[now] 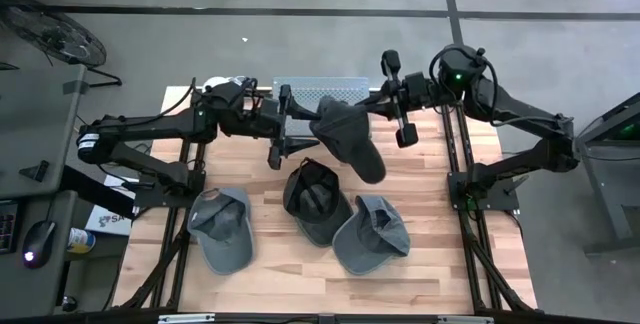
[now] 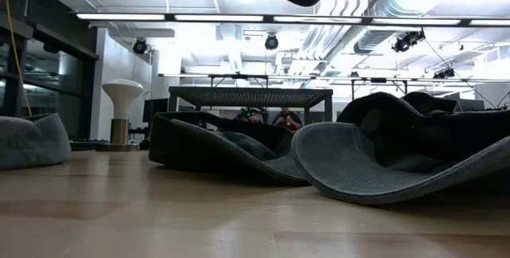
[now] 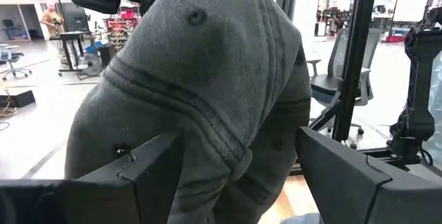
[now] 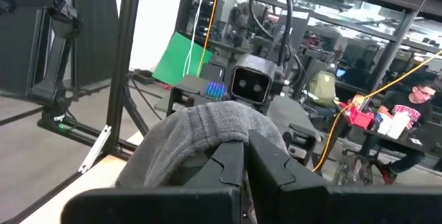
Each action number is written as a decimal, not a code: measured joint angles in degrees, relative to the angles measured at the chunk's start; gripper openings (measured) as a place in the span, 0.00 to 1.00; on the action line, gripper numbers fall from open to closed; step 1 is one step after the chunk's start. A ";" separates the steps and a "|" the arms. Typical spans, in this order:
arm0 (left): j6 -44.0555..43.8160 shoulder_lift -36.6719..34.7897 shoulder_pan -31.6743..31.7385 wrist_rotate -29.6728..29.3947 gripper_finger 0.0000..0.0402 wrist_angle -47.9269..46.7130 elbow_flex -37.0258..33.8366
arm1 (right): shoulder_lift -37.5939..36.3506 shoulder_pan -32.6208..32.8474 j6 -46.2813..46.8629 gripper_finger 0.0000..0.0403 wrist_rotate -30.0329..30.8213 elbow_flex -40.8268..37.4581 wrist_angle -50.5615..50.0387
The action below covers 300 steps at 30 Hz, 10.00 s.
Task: Pick & Place hat
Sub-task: Put the right black cap on the shelf
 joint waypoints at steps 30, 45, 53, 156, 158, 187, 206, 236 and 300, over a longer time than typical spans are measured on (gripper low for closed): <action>-0.65 0.04 -0.02 0.54 0.04 -0.25 0.00 | 0.00 0.04 0.35 0.00 1.23 0.00 2.39; -7.09 -0.35 0.00 -1.16 0.04 -0.13 0.00 | -3.30 0.03 2.09 0.09 22.23 -0.02 -4.26; -15.23 -0.35 -0.02 -9.90 0.04 -0.31 0.84 | -9.62 -0.01 5.16 0.34 39.87 0.04 -12.47; -15.05 10.87 6.05 -13.17 0.51 -0.41 18.10 | 5.56 4.83 19.24 0.00 51.52 0.02 -11.76; -11.15 9.30 6.03 -14.13 0.52 -1.55 18.12 | 5.57 3.66 22.29 0.00 51.50 0.02 -12.86; 0.89 -2.78 6.01 -26.48 0.52 -30.25 18.16 | 14.62 -9.77 57.24 0.00 42.51 -3.39 -15.14; 2.79 -2.80 6.01 -32.57 0.52 -37.78 18.16 | 19.47 -10.47 66.02 0.00 43.04 -3.37 -16.12; 2.34 -3.32 6.01 -32.57 0.52 -39.24 18.16 | 22.32 -16.32 50.79 0.00 34.69 -3.37 -14.31; -5.19 -3.59 6.01 -32.68 0.52 -39.33 18.14 | 22.34 -14.85 54.78 0.00 40.89 -3.37 -11.79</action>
